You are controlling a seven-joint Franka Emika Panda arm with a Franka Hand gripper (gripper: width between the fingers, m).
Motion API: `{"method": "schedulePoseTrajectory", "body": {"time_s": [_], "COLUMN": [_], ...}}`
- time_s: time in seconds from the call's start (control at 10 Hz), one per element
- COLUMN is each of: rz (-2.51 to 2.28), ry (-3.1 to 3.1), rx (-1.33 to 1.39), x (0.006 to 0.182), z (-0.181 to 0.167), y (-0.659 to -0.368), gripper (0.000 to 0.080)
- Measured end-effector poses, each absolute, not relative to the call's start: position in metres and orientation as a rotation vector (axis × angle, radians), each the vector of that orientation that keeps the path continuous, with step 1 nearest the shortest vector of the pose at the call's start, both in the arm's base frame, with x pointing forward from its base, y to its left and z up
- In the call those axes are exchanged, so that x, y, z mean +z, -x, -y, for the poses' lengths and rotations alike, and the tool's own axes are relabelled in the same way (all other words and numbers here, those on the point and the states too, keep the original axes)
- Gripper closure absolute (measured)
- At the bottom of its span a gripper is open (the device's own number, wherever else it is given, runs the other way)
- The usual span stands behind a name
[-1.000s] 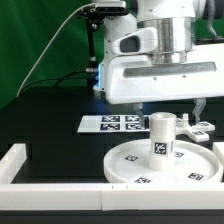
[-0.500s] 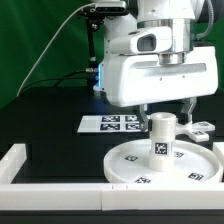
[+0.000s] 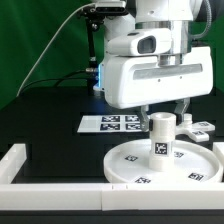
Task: Assemble round table
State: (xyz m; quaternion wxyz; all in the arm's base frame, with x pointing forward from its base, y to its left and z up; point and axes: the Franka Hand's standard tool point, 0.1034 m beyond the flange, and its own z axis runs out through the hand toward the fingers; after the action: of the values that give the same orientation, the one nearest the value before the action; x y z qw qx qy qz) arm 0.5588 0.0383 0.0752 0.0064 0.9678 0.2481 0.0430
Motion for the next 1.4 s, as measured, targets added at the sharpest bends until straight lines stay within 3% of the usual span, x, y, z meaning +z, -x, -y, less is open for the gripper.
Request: {"method": "schedulePoseTrajectory", "body": {"time_s": [0.3, 0.6, 1.2, 1.4], "rz": [-0.440, 0.189, 1.556, 1.635], "ry": [-3.105, -3.140, -2.827, -2.786], "rx": [0.137, 0.244, 0.200, 0.199], "x": [0.0749, 0.0744, 0.0740, 0.0745], "z": [-0.0391, -0.0407, -0.0440, -0.0433], "y": [-0.5585, -0.5599, -0.5582, -0.5582], "gripper": [0.0396, 0.0396, 0.0395, 0.0392]}}
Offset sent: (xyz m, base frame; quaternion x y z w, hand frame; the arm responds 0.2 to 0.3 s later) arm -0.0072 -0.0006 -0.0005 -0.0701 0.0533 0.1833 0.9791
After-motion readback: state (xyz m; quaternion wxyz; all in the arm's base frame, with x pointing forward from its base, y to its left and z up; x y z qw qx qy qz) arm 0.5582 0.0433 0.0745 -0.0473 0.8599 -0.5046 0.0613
